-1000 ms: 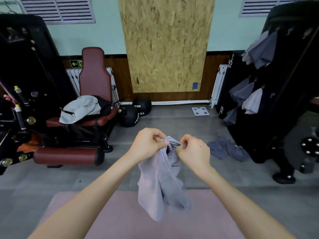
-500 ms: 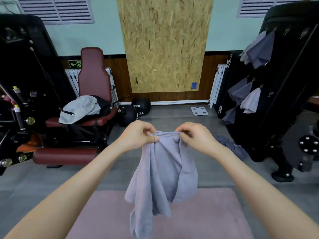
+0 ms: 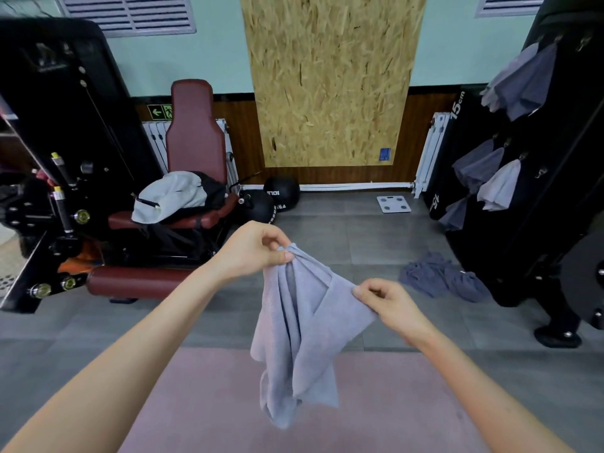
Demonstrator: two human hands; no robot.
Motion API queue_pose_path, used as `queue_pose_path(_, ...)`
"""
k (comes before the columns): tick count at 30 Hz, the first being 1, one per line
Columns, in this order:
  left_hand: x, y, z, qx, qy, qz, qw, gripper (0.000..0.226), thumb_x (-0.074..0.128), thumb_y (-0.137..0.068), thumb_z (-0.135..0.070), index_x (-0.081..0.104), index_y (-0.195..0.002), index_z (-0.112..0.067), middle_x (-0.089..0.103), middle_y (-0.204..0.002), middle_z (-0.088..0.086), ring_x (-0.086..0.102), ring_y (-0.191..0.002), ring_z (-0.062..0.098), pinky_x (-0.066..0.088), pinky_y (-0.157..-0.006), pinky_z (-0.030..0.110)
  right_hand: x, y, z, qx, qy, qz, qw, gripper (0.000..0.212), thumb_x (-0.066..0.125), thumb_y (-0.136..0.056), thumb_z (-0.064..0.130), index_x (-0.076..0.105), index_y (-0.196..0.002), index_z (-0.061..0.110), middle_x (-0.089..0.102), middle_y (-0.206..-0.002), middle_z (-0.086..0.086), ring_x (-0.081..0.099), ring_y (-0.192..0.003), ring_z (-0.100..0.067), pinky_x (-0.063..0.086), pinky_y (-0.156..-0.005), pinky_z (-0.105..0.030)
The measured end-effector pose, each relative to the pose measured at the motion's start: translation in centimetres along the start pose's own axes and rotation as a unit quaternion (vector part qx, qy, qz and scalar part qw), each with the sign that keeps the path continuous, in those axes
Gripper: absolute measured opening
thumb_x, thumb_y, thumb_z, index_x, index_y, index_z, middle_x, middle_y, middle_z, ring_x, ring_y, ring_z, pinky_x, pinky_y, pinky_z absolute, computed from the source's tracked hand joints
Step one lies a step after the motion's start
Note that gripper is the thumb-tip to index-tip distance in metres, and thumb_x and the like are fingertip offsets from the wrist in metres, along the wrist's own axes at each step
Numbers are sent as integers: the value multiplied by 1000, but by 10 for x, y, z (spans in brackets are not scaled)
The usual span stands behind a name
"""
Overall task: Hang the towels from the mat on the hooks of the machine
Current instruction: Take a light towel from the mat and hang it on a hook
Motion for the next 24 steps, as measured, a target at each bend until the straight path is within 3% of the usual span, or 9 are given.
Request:
queue_pose_path(4,-3,-1,18,-16,2,-3,1000,7,77,-75,-12,72,-80,-13,65,-67,0,56,-61,10,48,-66,31,0,4,10,-8,36,43,998,12,63,-88,13,63,-76,15,59,-70,11,50,-67,-3,38,-63,-17)
queue_pose_path(8,-3,-3,30,-21,-39,-12,999,12,77,-75,-14,70,-86,-17,63,-65,-7,53,-54,-3,45,-66,21,-45,1,36,-41,61,-118,990,17,64,-85,12,61,-72,20,61,-65,18,50,-63,3,38,-61,-17)
queue_pose_path(10,-6,-4,36,-30,-58,-27,998,16,76,-76,-13,68,-90,-16,62,-64,-8,54,-53,-4,44,-65,18,-66,3,54,-58,146,-201,967,15,66,-83,15,63,-73,26,65,-73,22,57,-73,3,41,-67,-13)
queue_pose_path(12,-4,-4,38,-33,-58,-27,997,21,75,-76,-11,62,-92,-15,65,-66,-5,55,-55,2,48,-66,25,-70,4,68,-58,206,-225,951,10,65,-83,15,68,-86,24,68,-89,18,61,-89,-6,41,-76,-16)
queue_pose_path(15,15,-3,24,-2,-68,8,998,33,74,-77,-12,47,-94,-16,69,-71,-1,59,-60,13,48,-66,28,-40,-4,88,-87,295,-164,937,33,63,-86,15,63,-118,19,68,-110,3,60,-106,-18,37,-86,-20)
queue_pose_path(18,33,-2,3,30,-39,31,998,38,74,-78,-14,38,-89,-24,70,-70,-2,57,-60,9,47,-64,27,10,-15,87,-93,322,-47,941,47,60,-89,20,49,-134,27,68,-110,0,57,-110,-18,37,-91,-25)
queue_pose_path(21,41,-2,-12,52,-11,37,998,39,73,-78,-14,37,-86,-26,70,-69,-2,58,-63,11,46,-65,28,42,-23,72,-69,276,26,958,47,58,-90,21,47,-135,31,62,-85,21,54,-93,-10,41,-87,-24)
queue_pose_path(24,43,-1,-21,63,1,47,997,37,73,-79,-16,38,-87,-24,71,-72,0,58,-65,9,47,-67,27,43,-25,68,-68,233,14,970,23,58,-90,28,66,-111,27,69,-89,15,61,-89,-8,48,-86,-32)
Point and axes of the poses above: each hand's wrist, its own y-axis away from the middle knuckle, its own x-axis out of the palm, z = x × y, the point moved 10 cm from there along -y, towards the middle knuckle
